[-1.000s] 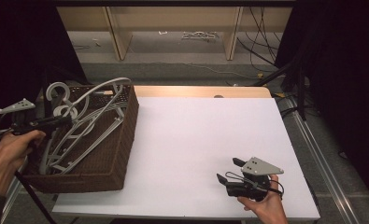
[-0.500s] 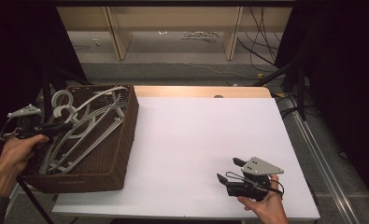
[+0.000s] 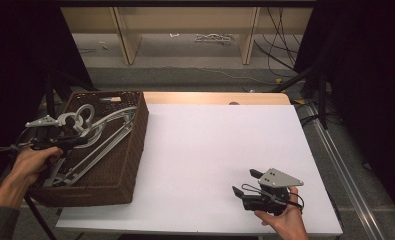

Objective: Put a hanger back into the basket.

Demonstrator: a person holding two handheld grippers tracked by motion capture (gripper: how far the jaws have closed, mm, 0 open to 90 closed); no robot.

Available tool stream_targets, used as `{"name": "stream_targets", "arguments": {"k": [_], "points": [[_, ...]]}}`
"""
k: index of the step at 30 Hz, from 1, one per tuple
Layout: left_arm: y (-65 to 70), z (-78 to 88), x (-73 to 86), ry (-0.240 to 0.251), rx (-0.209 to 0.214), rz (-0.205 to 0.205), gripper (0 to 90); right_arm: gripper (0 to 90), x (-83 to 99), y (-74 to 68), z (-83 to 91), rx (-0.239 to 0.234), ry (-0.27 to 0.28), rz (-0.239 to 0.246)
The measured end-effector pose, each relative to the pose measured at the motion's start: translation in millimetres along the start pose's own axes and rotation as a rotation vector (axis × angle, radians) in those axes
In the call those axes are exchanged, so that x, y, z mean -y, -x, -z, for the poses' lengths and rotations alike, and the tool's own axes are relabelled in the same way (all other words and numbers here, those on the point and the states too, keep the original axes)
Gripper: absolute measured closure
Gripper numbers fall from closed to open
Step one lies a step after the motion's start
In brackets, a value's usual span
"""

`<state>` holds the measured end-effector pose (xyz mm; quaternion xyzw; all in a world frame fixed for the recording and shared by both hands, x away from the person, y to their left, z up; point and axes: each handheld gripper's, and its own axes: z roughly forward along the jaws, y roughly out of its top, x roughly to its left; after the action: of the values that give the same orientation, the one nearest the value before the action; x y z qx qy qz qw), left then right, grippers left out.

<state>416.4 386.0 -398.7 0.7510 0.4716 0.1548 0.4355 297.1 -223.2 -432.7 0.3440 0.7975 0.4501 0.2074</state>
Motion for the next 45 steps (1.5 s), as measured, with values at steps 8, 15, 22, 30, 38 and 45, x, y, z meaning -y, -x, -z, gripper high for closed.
{"name": "stream_targets", "arguments": {"k": [8,15,22,30,38,45], "points": [[-11.8,-3.0,2.6,-0.026,-0.038,0.083,78.0,22.6,-0.4,-1.5,-1.0,-0.003,-0.003,0.004],[-18.2,-9.8,7.6,-0.059,-0.108,0.118,76.3,22.5,0.0,-0.8,-1.1,-0.002,-0.005,0.004],[-20.4,-11.2,9.0,-0.067,-0.17,0.097,71.0,22.5,0.1,-1.0,-1.1,-0.003,-0.005,0.002],[-23.9,-5.0,8.3,-0.041,-0.268,0.045,55.6,22.4,0.6,-0.7,-1.5,-0.004,-0.004,-0.001],[-7.0,6.3,0.6,0.044,-0.246,0.083,49.5,22.3,0.5,-1.0,-1.7,-0.004,-0.004,-0.003],[10.6,14.4,-3.6,0.08,-0.23,0.072,39.4,22.1,0.5,-0.8,-1.3,-0.002,-0.002,-0.004]]}}
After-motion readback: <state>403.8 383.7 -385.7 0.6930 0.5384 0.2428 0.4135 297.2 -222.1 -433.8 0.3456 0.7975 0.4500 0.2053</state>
